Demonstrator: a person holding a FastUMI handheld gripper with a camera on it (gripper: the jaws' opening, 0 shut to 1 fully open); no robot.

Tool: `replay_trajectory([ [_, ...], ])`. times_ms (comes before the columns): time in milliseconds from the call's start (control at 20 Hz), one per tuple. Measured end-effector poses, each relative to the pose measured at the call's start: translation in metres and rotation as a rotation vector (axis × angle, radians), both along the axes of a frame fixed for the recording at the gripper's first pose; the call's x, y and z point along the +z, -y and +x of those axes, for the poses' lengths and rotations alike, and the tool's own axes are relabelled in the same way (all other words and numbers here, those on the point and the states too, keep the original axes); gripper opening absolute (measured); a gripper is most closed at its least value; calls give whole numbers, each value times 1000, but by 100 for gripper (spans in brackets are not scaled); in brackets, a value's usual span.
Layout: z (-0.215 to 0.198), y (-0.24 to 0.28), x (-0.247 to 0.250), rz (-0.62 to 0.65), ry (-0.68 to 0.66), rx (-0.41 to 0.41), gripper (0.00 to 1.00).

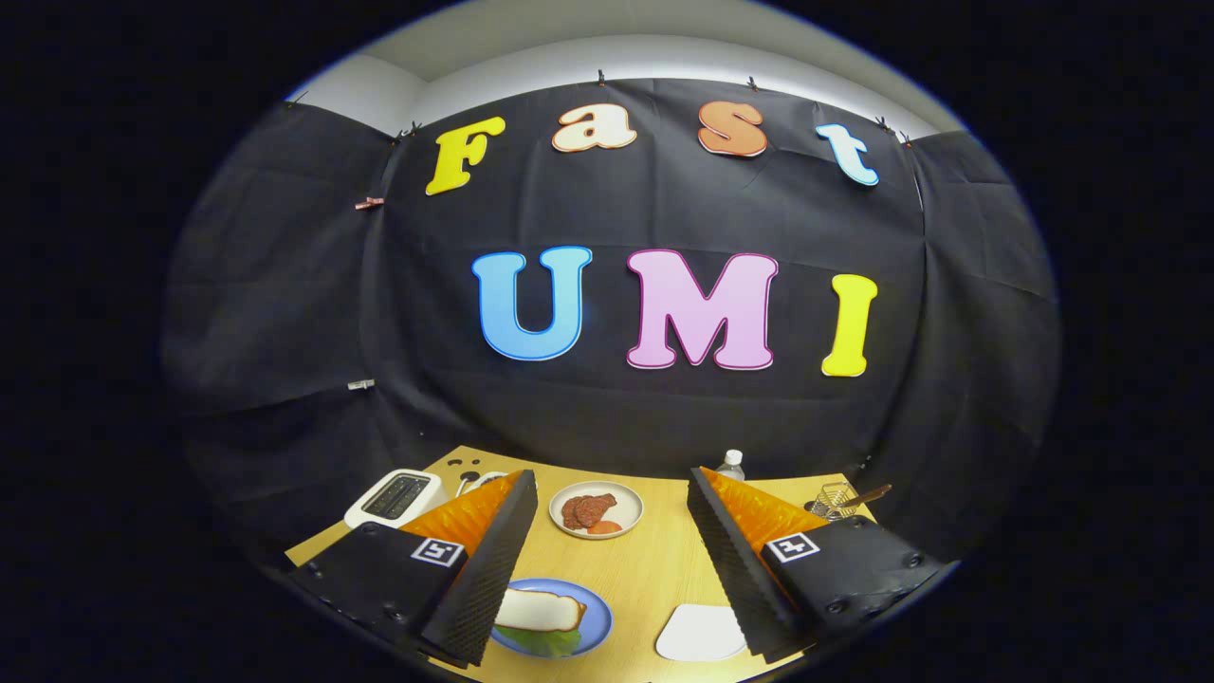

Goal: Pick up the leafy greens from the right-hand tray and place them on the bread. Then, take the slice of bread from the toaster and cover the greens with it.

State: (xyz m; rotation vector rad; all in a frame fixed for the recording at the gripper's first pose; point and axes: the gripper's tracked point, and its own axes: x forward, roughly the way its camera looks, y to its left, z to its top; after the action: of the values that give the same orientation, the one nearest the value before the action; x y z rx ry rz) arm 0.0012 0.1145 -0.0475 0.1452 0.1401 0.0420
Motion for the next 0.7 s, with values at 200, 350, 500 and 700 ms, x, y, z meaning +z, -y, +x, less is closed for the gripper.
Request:
replay_trajectory([
  [200, 4, 2, -1, -6, -5, 5, 99],
  [350, 7, -1, -1, -3, -13, 13, 99],
  [500, 9, -5, 3, 14, -10, 24, 99],
  [700, 13, -7, 1, -3, -14, 32, 99],
])
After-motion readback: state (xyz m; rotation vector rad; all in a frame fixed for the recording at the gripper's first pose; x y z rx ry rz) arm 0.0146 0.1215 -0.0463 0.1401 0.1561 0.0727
